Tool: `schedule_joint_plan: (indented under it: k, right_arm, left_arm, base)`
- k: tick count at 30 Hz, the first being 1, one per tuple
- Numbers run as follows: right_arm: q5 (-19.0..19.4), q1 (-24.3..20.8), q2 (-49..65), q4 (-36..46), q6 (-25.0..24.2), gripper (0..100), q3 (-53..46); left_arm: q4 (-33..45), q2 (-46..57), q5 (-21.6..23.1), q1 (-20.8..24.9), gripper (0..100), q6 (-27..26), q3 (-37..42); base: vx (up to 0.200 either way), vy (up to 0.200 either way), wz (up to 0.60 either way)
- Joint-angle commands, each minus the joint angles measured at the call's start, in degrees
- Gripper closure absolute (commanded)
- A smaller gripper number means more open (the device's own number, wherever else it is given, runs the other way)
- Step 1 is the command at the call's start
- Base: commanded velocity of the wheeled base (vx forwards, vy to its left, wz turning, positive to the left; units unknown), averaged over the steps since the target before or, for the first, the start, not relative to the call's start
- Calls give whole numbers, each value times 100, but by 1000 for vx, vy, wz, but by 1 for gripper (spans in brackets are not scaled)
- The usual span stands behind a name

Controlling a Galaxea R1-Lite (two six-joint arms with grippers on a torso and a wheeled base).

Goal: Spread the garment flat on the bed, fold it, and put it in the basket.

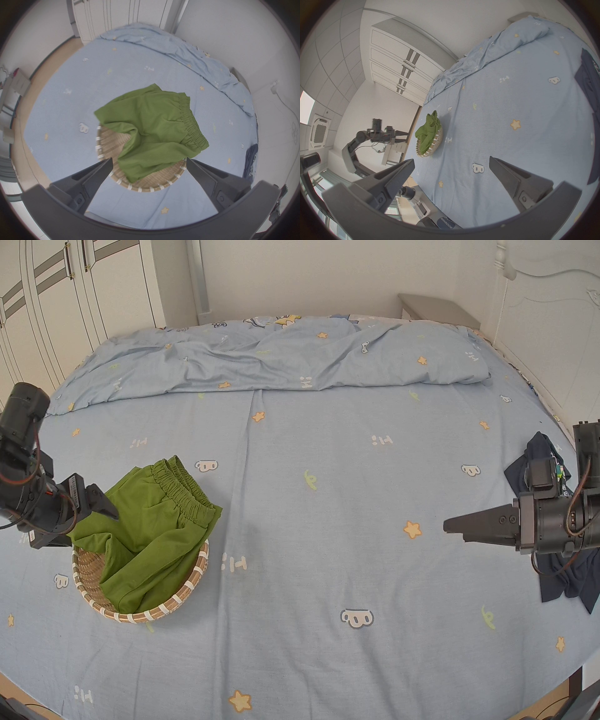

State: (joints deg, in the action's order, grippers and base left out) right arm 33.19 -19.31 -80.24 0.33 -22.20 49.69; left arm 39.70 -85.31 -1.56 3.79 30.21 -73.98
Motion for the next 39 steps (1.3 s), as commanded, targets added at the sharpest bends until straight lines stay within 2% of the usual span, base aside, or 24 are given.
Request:
schedule_joint_plan:
  k: [1, 3, 5, 7, 12, 15, 18, 22, 23, 28, 29, 31, 35, 38, 39]
  right_arm:
    - [-665, -3, 1423, 143, 31, 0, -1040]
    - [-938, 15, 2126, 160, 31, 0, -1603]
    - [-1052, 15, 2469, 169, 31, 0, -1875]
    - [-1272, 24, 3128, 319, 40, 0, -2253]
    - [-1737, 24, 4561, 1303, 40, 0, -2455]
    - [-1799, 15, 5449, 1892, 58, 0, -2605]
    - [-1808, 68, 6301, 2648, 49, 0, -2605]
    - [-1887, 358, 6732, 3087, 111, 0, -2587]
    - [-1878, 481, 7083, 3149, 295, 0, -2693]
    - [-2124, 305, 7743, 3166, 603, 0, -3062]
    - [-2599, 164, 8024, 3140, 787, 0, -3246]
    - [-2906, 156, 8024, 3061, 893, 0, -3360]
    - [-3082, 156, 8024, 2938, 963, 0, -3413]
    - [-3135, 156, 8024, 2876, 945, 0, -3448]
    - [-3135, 156, 8024, 2876, 945, 0, -3448]
  left_arm:
    - [239, 1842, -863, 526, 0, 468, 877]
    - [459, 2625, -872, 509, 0, 530, 1211]
    - [670, 2976, -872, 500, 0, 539, 1343]
    - [1180, 3635, -872, 465, 0, 635, 1457]
    - [1681, 4866, -872, 394, 0, 820, 1817]
    - [1716, 5595, -872, 148, 0, 802, 2248]
    - [1769, 6202, -872, -362, 0, 723, 2749]
    - [1690, 6694, -872, -572, 0, 600, 3206]
    - [1655, 7054, -855, -537, 0, 504, 3426]
    - [1373, 7731, -872, -511, 0, 451, 4041]
    - [1031, 8250, -899, -502, 0, 266, 4551]
    - [670, 8531, -960, -423, 0, 3, 5122]
    - [143, 8531, -916, -379, 0, -112, 5324]
    - [108, 8531, -37, -379, 0, -991, 5298]
    - [108, 8531, -37, -379, 0, -991, 5298]
  base:
    - [0, 0, 0]
    - [0, 0, 0]
    - [0, 0, 0]
    - [0, 0, 0]
    - [0, 0, 0]
    - [0, 0, 0]
    - [0, 0, 0]
    - [0, 0, 0]
    - [0, 0, 0]
    - [0, 0, 0]
    - [0, 0, 0]
    - [0, 0, 0]
    - [0, 0, 0]
    - [0, 0, 0]
    - [0, 0, 0]
